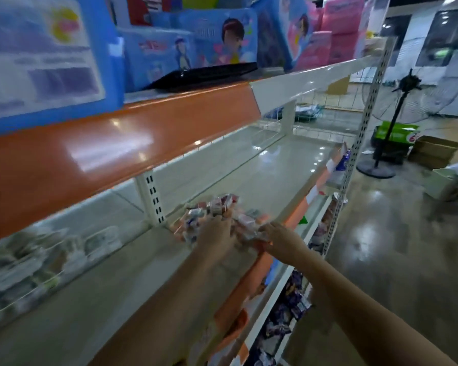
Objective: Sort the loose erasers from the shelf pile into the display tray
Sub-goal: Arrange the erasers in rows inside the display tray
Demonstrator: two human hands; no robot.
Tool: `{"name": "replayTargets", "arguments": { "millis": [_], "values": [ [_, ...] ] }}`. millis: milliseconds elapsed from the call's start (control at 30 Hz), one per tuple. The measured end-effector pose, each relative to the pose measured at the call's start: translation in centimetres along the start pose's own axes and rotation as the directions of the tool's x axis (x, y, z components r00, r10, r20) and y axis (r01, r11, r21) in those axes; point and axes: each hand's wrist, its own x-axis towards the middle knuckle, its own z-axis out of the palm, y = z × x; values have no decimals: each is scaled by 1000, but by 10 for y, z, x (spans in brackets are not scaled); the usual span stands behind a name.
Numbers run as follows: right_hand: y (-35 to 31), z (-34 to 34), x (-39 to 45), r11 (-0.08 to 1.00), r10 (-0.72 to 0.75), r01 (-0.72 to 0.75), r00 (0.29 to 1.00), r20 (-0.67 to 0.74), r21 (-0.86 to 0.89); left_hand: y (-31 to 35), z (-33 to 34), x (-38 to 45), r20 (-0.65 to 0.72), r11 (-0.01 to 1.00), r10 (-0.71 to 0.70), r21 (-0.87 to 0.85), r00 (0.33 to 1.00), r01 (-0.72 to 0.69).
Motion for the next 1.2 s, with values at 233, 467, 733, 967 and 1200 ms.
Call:
{"name": "replayTargets", "arguments": {
  "millis": [233, 467, 733, 967, 1200],
  "values": [
    [38, -5, 52, 976, -195, 187, 979, 61, 116, -10, 27, 52, 25, 996, -90, -2, 996, 90],
    [68, 5, 90, 909, -393, 381, 919, 41, 171, -13, 40, 57, -102, 984, -125, -139, 987, 110],
    [79, -8, 117, 773, -551, 522, 834, -26, 359, 8, 27, 26, -110, 755, -495, -546, 862, 364],
    [42, -7, 111, 474, -668, 504, 740, -78, 722, 21, 16, -39, -136, 450, -776, -804, 615, 389],
    [-32, -7, 70, 346, -816, 371, 573, 81, 862, 26, -5, -125, -72, 209, -914, -927, 399, 312]
  ]
}}
